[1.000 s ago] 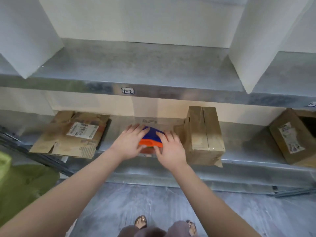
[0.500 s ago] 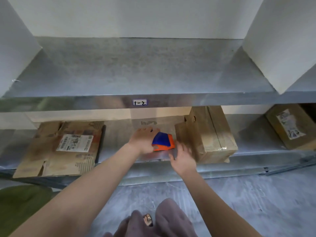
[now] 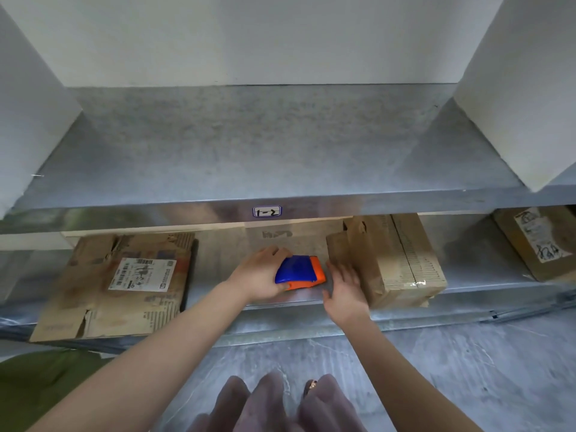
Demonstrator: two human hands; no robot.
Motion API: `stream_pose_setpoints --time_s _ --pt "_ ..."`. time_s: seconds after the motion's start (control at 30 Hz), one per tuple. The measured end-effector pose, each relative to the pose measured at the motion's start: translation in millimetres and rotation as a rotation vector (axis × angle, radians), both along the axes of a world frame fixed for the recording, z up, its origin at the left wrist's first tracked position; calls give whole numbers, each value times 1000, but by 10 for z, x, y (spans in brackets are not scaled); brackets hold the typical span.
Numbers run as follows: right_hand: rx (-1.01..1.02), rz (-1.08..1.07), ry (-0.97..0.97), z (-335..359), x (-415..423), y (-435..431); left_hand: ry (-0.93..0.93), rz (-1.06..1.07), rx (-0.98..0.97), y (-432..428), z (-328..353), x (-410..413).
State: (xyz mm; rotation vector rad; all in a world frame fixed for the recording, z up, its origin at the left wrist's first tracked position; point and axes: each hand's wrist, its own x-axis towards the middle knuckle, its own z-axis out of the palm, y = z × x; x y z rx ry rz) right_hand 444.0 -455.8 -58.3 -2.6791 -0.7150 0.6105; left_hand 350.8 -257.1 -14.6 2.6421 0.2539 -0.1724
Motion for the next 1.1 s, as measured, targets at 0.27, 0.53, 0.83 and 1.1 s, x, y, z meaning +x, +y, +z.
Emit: stream_pose_setpoints --time_s 0.27,0.53,0.83,1.1 --pt "118 -56 15 32 35 -26 -80 -57 64 -141 142 11" --pt "114 -25 24 15 -19 -141 -49 12 20 -200 240 -114" --pt "301 -21 141 186 -77 -22 -108 40 -27 170 585 -573" --pt "547 -100 296 646 -125 -40 -355 -50 -18 -7 1093 -566"
